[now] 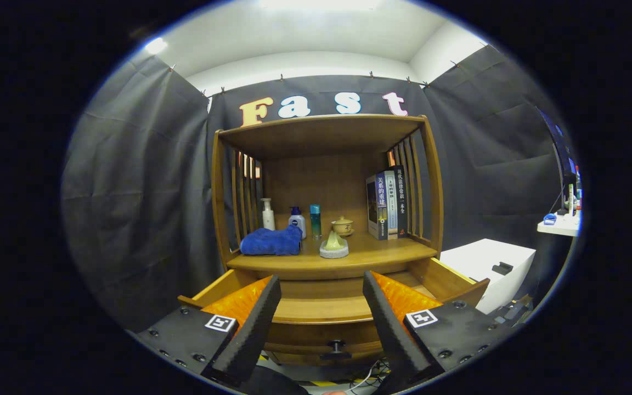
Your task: Pull open the drawer, take out the items inside it, and place them on the countertop above the cabinet.
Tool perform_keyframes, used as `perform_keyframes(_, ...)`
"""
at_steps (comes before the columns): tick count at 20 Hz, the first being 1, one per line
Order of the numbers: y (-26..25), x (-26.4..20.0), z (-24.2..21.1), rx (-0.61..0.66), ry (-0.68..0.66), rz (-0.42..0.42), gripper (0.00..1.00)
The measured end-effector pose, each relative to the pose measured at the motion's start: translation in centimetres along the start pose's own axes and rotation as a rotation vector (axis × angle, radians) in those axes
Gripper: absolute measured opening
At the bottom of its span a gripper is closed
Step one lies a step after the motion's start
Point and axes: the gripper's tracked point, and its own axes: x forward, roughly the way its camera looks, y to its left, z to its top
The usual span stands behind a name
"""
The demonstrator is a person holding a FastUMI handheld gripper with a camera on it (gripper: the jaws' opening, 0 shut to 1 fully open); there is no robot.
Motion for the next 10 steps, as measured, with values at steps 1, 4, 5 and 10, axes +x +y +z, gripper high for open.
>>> perform_keyframes(1,-0.2,0.1,-0.6,-0.014,0.0,-0.004,0.97)
perform_keyframes(4,-0.5,-0.2,-2.6,-0.044,0.005,-0.007,0.97)
perform_keyframes(5,-0.4,0.0,-3.3,-0.05,0.013,-0.002,0.97)
perform_keyframes(10,-0.1,0.6,-5.9,-0.039,0.05,0.01,0.97)
